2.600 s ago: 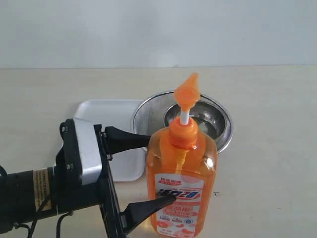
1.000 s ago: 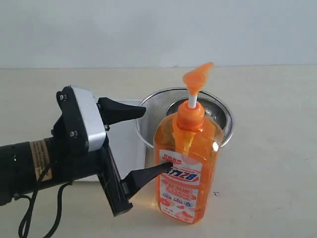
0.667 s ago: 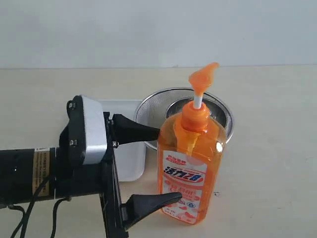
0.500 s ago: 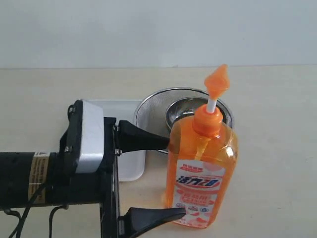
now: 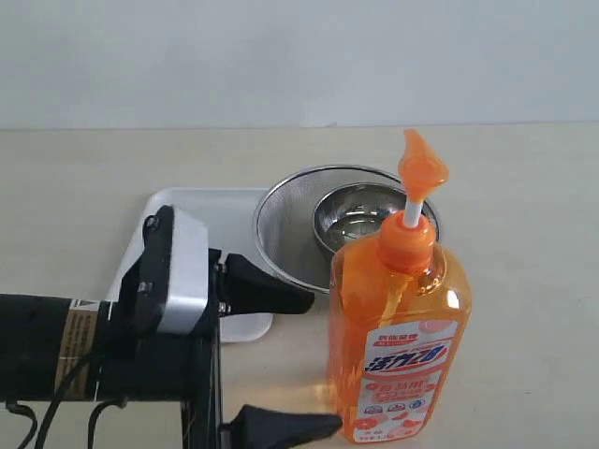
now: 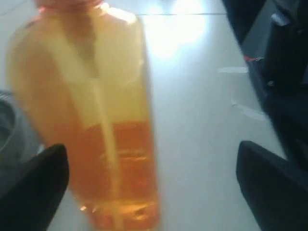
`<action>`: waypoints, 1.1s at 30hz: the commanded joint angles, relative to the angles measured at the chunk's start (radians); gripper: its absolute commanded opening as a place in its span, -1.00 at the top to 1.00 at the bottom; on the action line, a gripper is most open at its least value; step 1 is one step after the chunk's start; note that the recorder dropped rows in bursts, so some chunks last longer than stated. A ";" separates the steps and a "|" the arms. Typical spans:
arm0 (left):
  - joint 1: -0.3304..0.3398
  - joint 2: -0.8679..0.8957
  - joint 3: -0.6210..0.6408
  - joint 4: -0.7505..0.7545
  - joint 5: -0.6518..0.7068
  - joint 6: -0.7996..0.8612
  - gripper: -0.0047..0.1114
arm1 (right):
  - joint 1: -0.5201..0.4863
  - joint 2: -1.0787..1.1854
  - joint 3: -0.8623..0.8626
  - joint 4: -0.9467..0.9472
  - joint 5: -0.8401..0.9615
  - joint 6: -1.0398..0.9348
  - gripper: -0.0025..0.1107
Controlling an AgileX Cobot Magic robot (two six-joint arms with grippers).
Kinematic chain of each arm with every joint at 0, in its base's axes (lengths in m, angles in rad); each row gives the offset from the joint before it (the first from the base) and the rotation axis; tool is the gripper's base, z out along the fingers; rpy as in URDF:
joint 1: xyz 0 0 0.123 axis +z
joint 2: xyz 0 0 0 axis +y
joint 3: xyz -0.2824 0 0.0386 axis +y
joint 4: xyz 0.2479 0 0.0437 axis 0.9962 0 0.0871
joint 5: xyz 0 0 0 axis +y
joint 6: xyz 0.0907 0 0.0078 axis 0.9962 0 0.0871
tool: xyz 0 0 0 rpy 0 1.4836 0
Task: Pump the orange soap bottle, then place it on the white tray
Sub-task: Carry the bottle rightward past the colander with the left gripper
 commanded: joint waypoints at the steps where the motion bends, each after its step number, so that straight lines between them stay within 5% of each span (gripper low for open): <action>1: 0.000 -0.006 -0.003 -0.164 0.098 0.132 -0.57 | 0.004 -0.004 0.000 0.001 -0.009 0.000 0.96; 24: 0.000 0.180 -0.007 -0.268 -0.319 0.250 -0.57 | 0.004 -0.004 0.000 0.001 -0.009 0.000 0.96; 33: 0.000 0.192 -0.007 -0.286 -0.363 0.273 -0.57 | 0.004 -0.004 0.000 0.001 -0.009 0.000 0.96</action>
